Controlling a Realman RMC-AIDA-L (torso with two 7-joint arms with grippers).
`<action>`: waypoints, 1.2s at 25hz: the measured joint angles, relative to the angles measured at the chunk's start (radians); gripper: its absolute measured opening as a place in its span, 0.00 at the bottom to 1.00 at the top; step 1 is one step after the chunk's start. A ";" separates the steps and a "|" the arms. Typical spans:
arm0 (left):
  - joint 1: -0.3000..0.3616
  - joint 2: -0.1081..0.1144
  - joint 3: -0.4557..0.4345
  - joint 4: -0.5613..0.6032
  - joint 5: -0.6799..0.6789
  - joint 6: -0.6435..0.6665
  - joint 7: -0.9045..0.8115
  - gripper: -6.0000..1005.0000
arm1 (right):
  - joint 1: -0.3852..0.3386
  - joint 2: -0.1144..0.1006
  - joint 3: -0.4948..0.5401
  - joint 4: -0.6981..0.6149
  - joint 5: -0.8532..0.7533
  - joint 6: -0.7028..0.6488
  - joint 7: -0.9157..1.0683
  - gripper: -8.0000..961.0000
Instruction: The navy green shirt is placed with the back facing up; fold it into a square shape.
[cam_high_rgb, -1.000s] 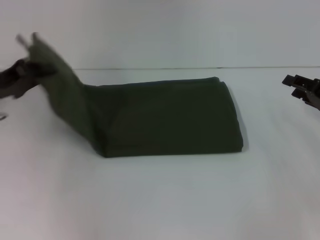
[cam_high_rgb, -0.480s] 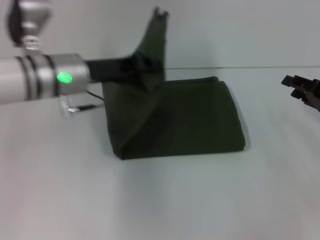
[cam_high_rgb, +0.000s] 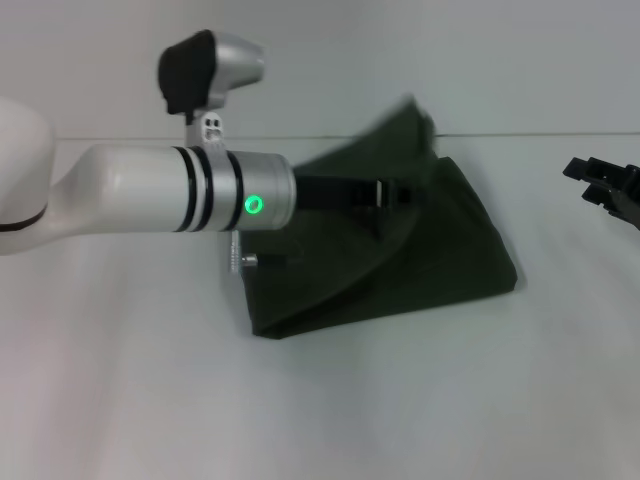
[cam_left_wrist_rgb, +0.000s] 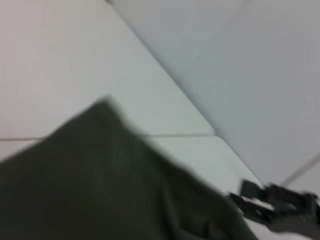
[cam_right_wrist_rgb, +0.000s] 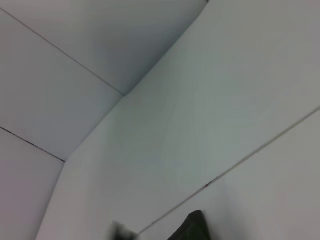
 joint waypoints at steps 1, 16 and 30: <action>0.001 0.000 0.034 0.008 -0.019 0.010 0.040 0.12 | 0.000 -0.001 0.000 0.000 0.000 0.001 -0.001 0.63; 0.275 0.037 -0.337 0.177 -0.220 0.320 0.011 0.59 | 0.007 -0.017 -0.023 0.001 -0.002 -0.028 -0.007 0.63; 0.334 0.045 -0.454 0.128 -0.170 0.372 0.050 0.95 | 0.236 -0.065 -0.207 0.004 -0.376 -0.125 0.323 0.63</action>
